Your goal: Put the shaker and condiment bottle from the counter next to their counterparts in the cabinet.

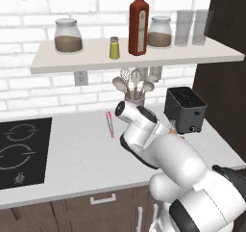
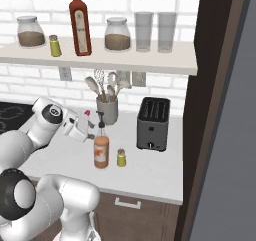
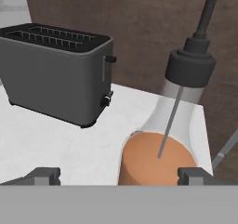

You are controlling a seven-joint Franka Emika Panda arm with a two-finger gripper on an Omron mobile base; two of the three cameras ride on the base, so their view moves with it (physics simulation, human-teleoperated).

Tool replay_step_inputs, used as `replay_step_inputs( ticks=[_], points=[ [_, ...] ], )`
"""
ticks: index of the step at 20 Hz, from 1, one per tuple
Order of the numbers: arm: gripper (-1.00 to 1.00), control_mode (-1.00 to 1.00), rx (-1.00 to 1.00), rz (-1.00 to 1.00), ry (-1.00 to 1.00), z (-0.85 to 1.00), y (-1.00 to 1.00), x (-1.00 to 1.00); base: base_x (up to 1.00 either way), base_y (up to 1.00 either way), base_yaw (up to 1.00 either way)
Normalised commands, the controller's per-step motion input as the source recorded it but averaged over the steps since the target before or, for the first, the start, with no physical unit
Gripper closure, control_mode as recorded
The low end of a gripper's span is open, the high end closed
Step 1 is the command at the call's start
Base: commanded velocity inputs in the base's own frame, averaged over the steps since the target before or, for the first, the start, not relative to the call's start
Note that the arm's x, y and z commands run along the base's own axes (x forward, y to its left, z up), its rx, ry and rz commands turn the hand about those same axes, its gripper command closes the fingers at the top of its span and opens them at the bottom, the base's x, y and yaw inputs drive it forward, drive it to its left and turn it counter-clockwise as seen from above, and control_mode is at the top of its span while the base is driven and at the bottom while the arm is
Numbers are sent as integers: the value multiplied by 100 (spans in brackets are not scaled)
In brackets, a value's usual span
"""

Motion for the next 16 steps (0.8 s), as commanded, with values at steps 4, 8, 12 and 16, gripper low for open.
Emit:
replay_step_inputs(
  ticks=[4,8,12,16],
  points=[
    [-100,-100,0,0,0,-9,-13,6,0,0,0],
    [-100,-100,0,0,0,-16,-1,9,0,0,0],
    [-100,-100,-8,0,-1,-41,9,-17,0,0,0],
    [-100,-100,-3,0,-12,-8,1,-81,0,0,0]
  ],
)
